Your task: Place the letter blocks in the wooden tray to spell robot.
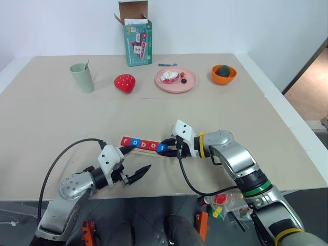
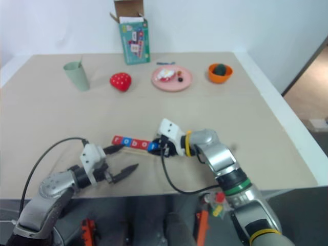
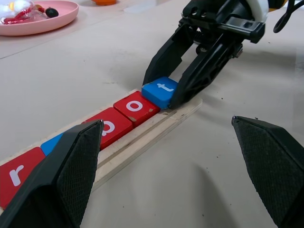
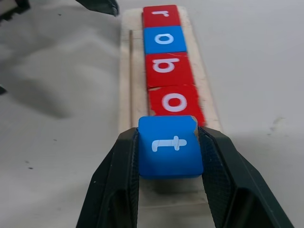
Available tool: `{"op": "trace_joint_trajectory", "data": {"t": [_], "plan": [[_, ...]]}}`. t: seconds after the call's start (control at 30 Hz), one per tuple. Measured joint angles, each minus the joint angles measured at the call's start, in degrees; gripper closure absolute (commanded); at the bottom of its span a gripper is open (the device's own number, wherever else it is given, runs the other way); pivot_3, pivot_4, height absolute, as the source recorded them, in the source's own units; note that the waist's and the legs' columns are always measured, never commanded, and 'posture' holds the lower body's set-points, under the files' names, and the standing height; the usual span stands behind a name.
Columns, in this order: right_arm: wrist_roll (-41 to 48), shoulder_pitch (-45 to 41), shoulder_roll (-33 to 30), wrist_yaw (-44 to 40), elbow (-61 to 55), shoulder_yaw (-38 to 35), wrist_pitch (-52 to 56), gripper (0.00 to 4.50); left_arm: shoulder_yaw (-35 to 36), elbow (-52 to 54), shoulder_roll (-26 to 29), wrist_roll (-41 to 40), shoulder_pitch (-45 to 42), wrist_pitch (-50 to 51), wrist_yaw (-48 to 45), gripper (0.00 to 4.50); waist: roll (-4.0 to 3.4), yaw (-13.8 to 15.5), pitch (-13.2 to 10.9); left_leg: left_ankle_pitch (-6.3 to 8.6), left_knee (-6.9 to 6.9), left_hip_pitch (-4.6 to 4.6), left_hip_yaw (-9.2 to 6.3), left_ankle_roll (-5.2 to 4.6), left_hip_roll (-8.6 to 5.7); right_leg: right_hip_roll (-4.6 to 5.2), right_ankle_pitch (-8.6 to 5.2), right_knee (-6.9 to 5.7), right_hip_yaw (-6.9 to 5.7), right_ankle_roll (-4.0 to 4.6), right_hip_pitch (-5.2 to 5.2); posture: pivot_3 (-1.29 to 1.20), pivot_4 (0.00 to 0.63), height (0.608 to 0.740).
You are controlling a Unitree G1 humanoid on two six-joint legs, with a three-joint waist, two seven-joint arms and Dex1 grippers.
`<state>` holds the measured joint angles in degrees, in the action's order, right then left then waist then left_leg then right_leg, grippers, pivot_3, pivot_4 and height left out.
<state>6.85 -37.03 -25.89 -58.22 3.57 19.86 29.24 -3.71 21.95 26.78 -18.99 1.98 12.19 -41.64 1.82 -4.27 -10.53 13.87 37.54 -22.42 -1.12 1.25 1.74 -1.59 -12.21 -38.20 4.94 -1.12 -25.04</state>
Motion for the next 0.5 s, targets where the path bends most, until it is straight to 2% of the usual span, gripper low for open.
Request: {"op": "trace_joint_trajectory", "data": {"t": [0.5], "plan": [[-0.23,-0.69,-0.81,-0.64,0.64,-0.12,-0.23,3.27,0.0,-0.47,-0.04,0.43,0.69,-0.72,0.04,0.0,0.0,0.01,0.0,0.0,0.0,-0.01,-0.02,0.0,0.0,0.0,0.01,0.0,-0.02,0.01,0.0,0.0,0.15,0.74]]}}
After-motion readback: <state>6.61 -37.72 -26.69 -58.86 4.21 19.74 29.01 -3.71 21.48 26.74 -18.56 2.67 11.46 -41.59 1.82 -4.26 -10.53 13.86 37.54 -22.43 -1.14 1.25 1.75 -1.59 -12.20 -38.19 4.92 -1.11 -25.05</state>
